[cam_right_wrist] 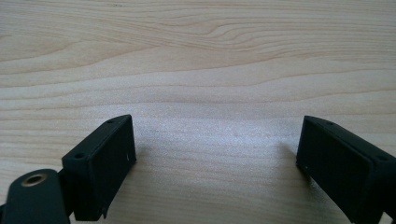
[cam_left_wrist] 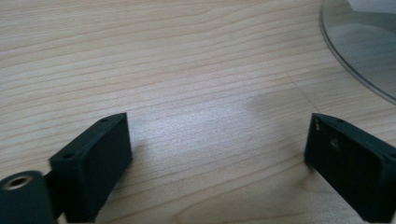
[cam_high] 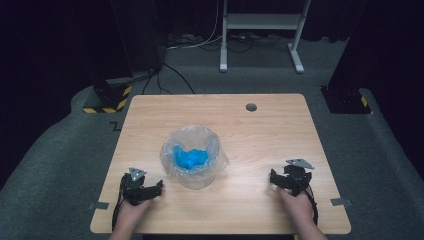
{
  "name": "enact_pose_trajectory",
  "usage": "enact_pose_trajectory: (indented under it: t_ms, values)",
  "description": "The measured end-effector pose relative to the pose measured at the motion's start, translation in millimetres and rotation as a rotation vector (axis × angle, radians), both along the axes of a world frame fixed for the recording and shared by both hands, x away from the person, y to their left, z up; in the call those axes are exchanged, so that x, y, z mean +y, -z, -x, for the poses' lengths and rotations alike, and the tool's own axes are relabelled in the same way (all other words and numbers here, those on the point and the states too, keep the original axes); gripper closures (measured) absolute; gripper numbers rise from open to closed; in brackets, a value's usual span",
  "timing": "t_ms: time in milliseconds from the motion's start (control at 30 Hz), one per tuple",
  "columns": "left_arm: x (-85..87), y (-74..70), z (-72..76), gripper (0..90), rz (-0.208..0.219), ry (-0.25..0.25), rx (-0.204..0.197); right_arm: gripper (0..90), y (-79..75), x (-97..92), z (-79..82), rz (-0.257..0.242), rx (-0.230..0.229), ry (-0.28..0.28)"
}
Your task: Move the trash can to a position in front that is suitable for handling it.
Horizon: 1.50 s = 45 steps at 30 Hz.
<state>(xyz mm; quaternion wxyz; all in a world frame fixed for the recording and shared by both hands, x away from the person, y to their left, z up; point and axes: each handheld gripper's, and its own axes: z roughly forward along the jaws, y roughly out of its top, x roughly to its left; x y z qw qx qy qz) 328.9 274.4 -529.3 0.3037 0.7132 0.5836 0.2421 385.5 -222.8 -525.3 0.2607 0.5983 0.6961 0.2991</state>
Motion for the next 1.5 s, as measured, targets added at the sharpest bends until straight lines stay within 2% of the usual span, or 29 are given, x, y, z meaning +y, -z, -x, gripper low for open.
enact_pose_trajectory:
  t_ms: [267, 467, 533, 667, 733, 900, 933, 1000, 1033, 1133, 1167, 1233, 1300, 1400, 1500]
  values:
    - [-0.3, -0.1, -0.7, 4.1, -0.001, 0.005, 0.003, 11.7, 0.0, -1.0, -0.7, 0.0, -0.001, -0.003]
    - [0.4, -1.4, -1.7, 4.2, -0.003, 0.01, 0.015, 12.6, -0.6, -3.8, -0.2, -0.025, -0.005, 0.01]
    - [2.6, -2.3, -2.2, 4.5, 0.017, 0.011, 0.013, 13.2, -1.8, -5.7, -0.2, -0.032, 0.001, 0.015]
    - [6.9, -6.2, -0.6, 5.9, 0.043, 0.005, -0.004, 13.6, -5.7, -6.5, 1.3, -0.05, -0.015, 0.019]
    - [8.6, -9.2, 0.7, 6.3, 0.036, 0.011, -0.021, 13.7, -8.1, -6.0, 2.2, -0.062, -0.022, 0.015]
    - [12.4, -16.2, 2.1, 6.4, 0.06, 0.019, -0.049, 13.8, -13.7, -3.7, 5.0, -0.074, -0.047, 0.007]
    - [15.3, -19.8, 3.9, 7.0, 0.074, 0.016, -0.072, 13.8, -14.4, -3.2, 5.4, -0.072, -0.051, 0.001]
    - [16.4, -21.1, 4.7, 8.9, 0.075, 0.013, -0.081, 13.8, -14.5, -2.5, 5.7, -0.076, -0.052, -0.005]
    - [19.5, -25.1, 6.3, 9.5, 0.068, 0.017, -0.104, 13.7, -14.6, -1.2, 5.9, -0.059, -0.052, -0.026]
    - [21.7, -31.7, 7.0, 9.9, 0.096, 0.017, -0.147, 13.8, -15.2, 0.3, 6.2, -0.05, -0.058, -0.041]
    - [21.7, -31.7, 7.0, 9.9, 0.096, 0.017, -0.147, 13.8, -15.2, 0.3, 6.2, -0.05, -0.058, -0.041]
    - [21.4, -38.1, 7.0, 10.0, 0.101, 0.025, -0.182, 13.8, -16.7, 2.9, 6.9, -0.048, -0.068, -0.058]
    - [21.3, -39.7, 7.0, 9.9, 0.101, 0.028, -0.191, 13.8, -17.1, 3.8, 6.9, -0.049, -0.069, -0.063]
    - [21.1, -50.7, 7.1, 10.0, 0.131, 0.042, -0.246, 13.8, -17.5, 7.6, 6.5, -0.041, -0.067, -0.072]
    - [20.6, -58.2, 6.8, 10.0, 0.149, 0.032, -0.272, 13.7, -18.0, 9.3, 7.1, -0.03, -0.073, -0.085]
